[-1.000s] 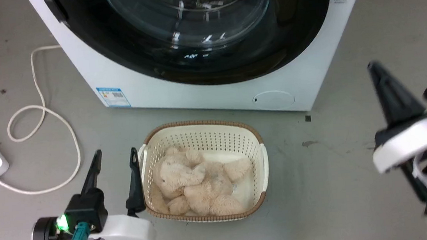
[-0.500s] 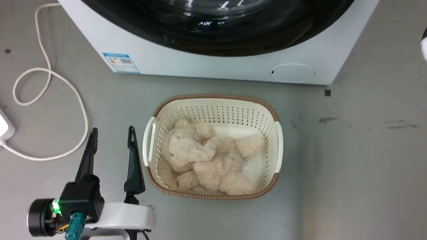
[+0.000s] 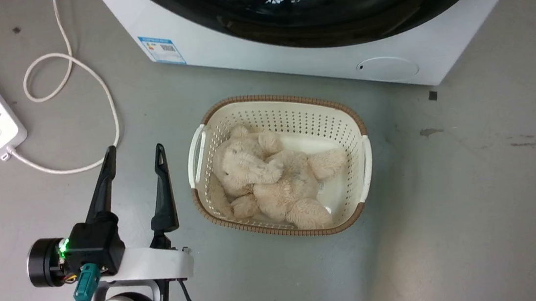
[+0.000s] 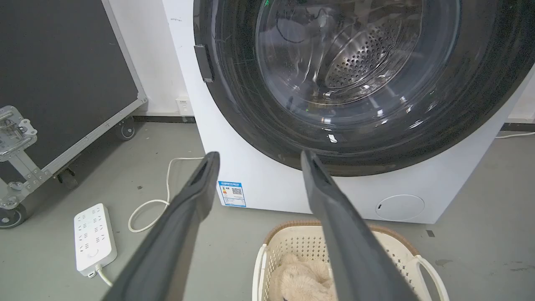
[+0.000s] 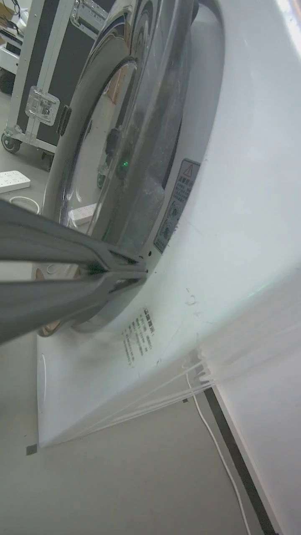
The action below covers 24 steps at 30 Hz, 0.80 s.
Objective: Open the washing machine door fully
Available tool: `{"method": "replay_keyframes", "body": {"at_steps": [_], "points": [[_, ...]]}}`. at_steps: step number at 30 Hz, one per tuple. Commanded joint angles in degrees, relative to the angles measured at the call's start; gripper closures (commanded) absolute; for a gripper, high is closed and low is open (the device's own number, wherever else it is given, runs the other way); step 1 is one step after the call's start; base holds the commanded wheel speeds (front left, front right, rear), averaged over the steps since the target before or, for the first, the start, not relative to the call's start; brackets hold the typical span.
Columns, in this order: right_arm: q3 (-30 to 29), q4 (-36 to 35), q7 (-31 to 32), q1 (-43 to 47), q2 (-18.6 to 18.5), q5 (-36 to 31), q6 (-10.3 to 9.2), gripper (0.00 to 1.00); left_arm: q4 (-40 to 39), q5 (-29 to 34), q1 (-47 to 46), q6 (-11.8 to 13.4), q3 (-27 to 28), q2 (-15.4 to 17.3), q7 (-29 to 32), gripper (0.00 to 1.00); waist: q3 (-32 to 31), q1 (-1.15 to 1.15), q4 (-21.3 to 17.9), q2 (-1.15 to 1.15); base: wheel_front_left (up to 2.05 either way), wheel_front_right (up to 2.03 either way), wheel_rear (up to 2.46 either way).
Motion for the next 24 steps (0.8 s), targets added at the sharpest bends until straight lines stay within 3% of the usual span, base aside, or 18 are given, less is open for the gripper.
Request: {"method": "replay_keyframes", "body": {"at_steps": [1,16,24], "points": [[-1.6,2.0,1.8,-3.6,0.3,1.1,-0.02,1.0,-0.5,-0.2,-1.4,0.3,-0.1,0.3,-0.7,0.0,0.8,0.0,0.5,0.0,0.0,0.0,0.0],[-12.6,13.5,13.9,-18.4,0.4,2.0,-0.03,1.0,-1.3,-0.6,-3.1,0.6,-0.7,0.1,-2.5,0.0,4.7,0.0,2.8,0.0,0.0,0.0,0.0],[-16.3,16.3,19.6,-20.9,0.4,1.5,-0.03,1.0,-1.1,-0.7,-3.9,0.8,-0.9,0.1,-3.4,0.0,4.8,0.0,3.2,0.0,0.0,0.0,0.0]]}}
